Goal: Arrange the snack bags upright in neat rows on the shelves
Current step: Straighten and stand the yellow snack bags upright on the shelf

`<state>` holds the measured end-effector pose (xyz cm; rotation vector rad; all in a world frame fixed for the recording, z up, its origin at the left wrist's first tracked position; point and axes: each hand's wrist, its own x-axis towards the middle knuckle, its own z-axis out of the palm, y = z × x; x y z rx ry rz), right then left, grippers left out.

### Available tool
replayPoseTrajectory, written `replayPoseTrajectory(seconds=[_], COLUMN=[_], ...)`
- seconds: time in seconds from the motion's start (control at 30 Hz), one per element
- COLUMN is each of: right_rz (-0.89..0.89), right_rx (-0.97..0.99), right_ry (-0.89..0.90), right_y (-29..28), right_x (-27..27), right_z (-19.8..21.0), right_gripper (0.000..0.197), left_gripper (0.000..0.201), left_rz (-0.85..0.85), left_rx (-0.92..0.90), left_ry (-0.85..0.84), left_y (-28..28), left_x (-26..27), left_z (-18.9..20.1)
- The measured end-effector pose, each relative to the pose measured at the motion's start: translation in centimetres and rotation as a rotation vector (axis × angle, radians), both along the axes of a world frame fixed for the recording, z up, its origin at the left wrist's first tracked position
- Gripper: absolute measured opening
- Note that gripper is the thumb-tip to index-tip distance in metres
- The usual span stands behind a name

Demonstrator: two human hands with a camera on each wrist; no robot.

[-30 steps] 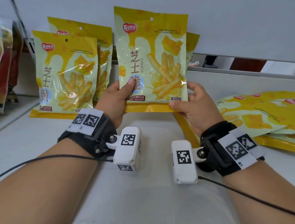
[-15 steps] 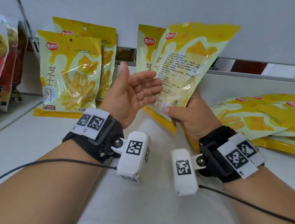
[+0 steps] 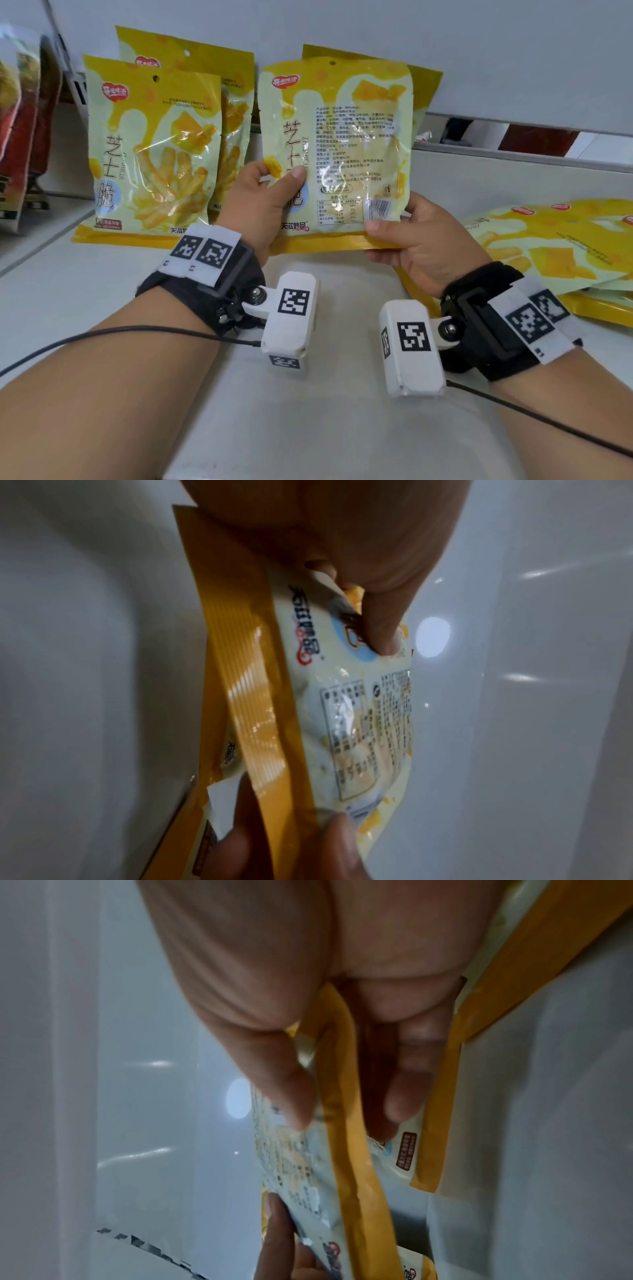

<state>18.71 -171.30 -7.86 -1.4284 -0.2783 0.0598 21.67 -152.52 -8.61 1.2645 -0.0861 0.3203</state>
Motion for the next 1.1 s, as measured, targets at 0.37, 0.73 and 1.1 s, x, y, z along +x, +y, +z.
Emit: replayPoseTrajectory(seconds=[0.37, 0.73, 1.1], right_rz=[-0.096, -0.184, -0.183], right_rx=[0.006, 0.053, 0.170], right_ry=[0.027, 0.043, -0.064], right_y=[-0.4, -0.8, -0.6], right_x=[0.5, 1.0, 0.9], right_z=[0.0, -0.2, 0.0], right_gripper=[0.014, 0.020, 0.015], left_gripper=[0.042, 0.041, 0.035], left_rz=[0.025, -0.005, -0.188], left_rx=[-0.065, -0.079, 0.105], left_ry=[-0.015, -0.070, -0.120], left_y=[0.0, -0.1, -0.3], left_x=[-0.1, -0.2, -0.4], left_z=[0.2, 0.3, -0.3])
